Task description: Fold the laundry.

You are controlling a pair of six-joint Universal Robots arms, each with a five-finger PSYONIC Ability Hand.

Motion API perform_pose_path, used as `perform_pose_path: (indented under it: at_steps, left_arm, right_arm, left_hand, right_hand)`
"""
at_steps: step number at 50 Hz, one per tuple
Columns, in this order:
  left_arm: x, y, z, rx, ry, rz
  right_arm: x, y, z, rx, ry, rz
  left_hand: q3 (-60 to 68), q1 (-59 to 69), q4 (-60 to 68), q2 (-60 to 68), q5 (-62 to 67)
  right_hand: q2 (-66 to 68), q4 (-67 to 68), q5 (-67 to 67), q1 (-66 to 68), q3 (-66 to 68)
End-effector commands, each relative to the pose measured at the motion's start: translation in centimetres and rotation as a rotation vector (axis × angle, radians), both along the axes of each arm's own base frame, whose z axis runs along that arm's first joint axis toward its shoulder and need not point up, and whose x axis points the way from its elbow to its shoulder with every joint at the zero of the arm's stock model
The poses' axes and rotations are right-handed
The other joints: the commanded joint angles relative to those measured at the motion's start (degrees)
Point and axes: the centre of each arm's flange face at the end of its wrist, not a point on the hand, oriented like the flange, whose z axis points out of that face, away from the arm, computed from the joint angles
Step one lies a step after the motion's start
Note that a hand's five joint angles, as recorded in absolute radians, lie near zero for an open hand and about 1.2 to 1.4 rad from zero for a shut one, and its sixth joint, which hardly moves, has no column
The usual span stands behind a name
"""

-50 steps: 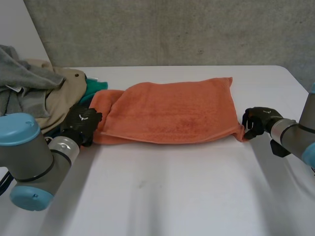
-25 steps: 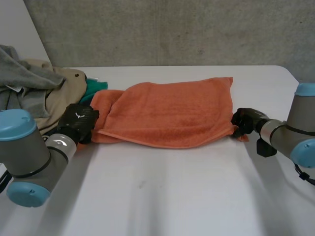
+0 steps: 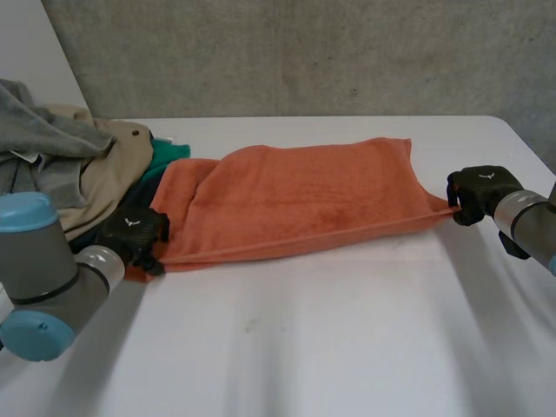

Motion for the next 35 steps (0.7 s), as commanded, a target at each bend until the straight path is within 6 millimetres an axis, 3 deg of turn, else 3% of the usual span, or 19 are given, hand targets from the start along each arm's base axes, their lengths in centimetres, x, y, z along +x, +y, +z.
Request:
perform_pose_path:
  at_steps: [1, 12, 24, 25, 30, 35]
  left_arm:
    - [1.6, -0.2, 0.3, 0.035, 0.0, 0.032]
    - [2.8, -0.3, 0.5, 0.036, -0.008, 0.037]
    - [2.0, 0.0, -0.7, 0.047, -0.033, -0.006]
    - [1.9, 0.0, -0.7, 0.042, -0.037, -0.01]
    - [1.7, -0.4, -0.3, -0.013, -0.063, -0.028]
    - [1.9, 0.4, 0.9, -0.041, -0.095, -0.017]
  right_arm:
    - [-0.3, -0.3, -0.4, 0.004, -0.003, -0.009]
    - [-0.4, -0.6, -0.6, 0.004, 0.001, -0.014]
    - [-0.5, -0.6, -0.8, 0.008, 0.011, -0.011]
    - [-0.6, -0.6, -0.7, 0.006, 0.01, -0.013]
    - [-0.8, -0.6, -0.1, -0.004, 0.013, -0.016]
    - [-1.1, -0.1, 1.4, -0.026, 0.034, -0.017]
  left_hand:
    - [2.4, 2.4, 2.8, 2.5, 3.0]
    - [-0.6, -0.7, -0.2, -0.5, 0.0]
    - [2.1, 2.0, 2.5, 2.2, 2.7]
    - [3.8, 3.7, 4.1, 3.9, 4.3]
    - [42.6, 42.5, 42.9, 42.7, 43.1]
    - [42.6, 42.5, 43.0, 42.7, 43.2]
  right_hand:
    - [13.0, 11.6, 13.5, 15.3, 12.3]
    - [13.0, 11.6, 13.5, 15.3, 12.3]
    - [13.0, 11.6, 13.5, 15.3, 12.3]
    - [13.0, 11.6, 13.5, 15.3, 12.3]
    - [13.0, 11.6, 13.5, 15.3, 12.3]
    - [13.0, 11.6, 13.5, 15.3, 12.3]
